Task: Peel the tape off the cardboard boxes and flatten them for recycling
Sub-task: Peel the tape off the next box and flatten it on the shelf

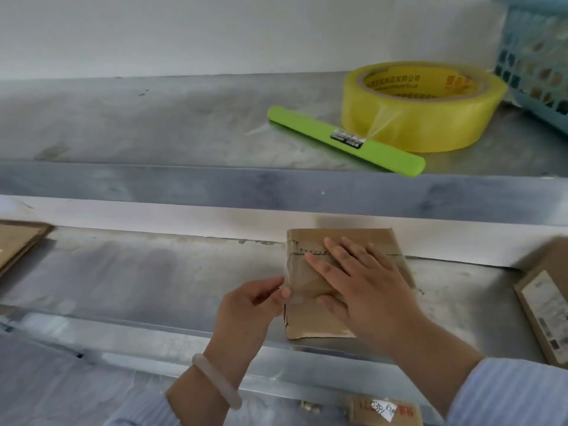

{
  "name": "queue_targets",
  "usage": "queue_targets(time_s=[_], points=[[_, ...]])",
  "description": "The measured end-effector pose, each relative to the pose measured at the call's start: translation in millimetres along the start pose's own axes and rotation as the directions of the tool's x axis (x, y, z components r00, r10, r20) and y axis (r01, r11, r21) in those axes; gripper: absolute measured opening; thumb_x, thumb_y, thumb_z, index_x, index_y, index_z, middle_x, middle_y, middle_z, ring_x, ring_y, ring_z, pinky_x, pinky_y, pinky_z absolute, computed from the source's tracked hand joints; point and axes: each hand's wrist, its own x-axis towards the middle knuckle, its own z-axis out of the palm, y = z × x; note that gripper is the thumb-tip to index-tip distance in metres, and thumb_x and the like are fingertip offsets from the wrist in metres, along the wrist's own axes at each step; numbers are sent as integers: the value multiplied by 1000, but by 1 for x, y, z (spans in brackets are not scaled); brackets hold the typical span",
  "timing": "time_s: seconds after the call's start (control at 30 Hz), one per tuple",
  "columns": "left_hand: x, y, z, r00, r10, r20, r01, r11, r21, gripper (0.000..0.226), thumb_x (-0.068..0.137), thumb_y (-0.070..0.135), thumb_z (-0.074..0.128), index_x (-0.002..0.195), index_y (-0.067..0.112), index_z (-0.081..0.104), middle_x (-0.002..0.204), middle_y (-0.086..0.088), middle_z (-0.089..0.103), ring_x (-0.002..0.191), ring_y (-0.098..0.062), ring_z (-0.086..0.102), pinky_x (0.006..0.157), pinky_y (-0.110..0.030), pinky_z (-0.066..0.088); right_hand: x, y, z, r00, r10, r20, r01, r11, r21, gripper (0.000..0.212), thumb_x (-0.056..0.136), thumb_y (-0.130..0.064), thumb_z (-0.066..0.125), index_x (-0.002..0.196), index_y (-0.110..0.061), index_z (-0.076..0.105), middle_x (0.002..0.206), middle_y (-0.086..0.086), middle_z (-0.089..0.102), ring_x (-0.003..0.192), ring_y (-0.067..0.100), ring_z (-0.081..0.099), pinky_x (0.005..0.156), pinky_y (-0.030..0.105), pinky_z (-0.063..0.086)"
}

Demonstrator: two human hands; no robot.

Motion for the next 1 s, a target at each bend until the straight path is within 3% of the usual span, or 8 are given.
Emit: queue_targets(time_s=[0.1,0.27,0.33,0.43,0.53,0.6,0.73,1.0], points=[[3,-4,-2,998,-16,-59,13,999,-48,1,80,21,76,81,21,76,76,-1,75,77,-23,71,84,-46,57,3,-4,-1,999,40,1,-40,999,-22,63,90,-62,23,148,-39,32,153,1,38,139,25,38,113,47,30],[8,-5,-7,999,22,-29,-20,999,49,8,82,20,74,75,20,71,73,-6,72,80,-33,68,79,-45,56,2,-12,2,997,82,-9,-82,996,-28,64,90,-63,23,147,-38,36,152,2,40,139,25,39,113,48,32],[8,-5,-8,999,40,-19,-37,990,136,11,85,22,71,75,21,68,73,-6,71,76,-29,67,73,-35,55,1,-13,3,996,85,-11,-86,996,-36,65,89,-64,18,149,-40,30,155,0,35,142,23,34,115,47,28],[7,-5,-9,997,79,2,-77,962,262,14,88,21,66,75,23,62,63,2,64,55,-2,55,53,-12,41,2,-14,3,996,87,-22,-88,995,-40,65,89,-65,19,148,-40,31,154,0,37,140,23,36,114,46,29],[5,-3,-9,997,59,53,-71,956,284,19,92,16,61,74,23,59,64,5,62,61,-4,53,63,-21,45,0,-18,3,995,94,-17,-95,995,-24,63,88,-63,25,145,-38,38,151,1,42,137,25,41,112,47,33],[2,-1,-11,996,-7,87,-6,989,150,22,94,11,58,73,18,59,62,6,64,67,-12,58,73,-31,52,-1,-19,4,995,100,-25,-100,995,-12,62,88,-62,29,143,-37,42,149,2,45,136,25,44,110,48,36],[-2,9,-17,946,-193,262,271,913,-305,24,96,6,51,74,7,60,66,-4,60,65,-13,57,65,-25,54,-2,-18,5,997,74,-34,-75,997,-8,62,89,-61,30,145,-37,40,149,3,45,135,26,44,109,50,36],[-2,12,-16,940,-203,273,324,778,-538,26,97,5,48,75,6,61,65,-7,57,63,-15,54,58,-23,50,-5,-19,6,995,74,-64,-74,997,-1,61,89,-61,29,144,-37,41,148,3,46,135,26,45,109,49,37]])
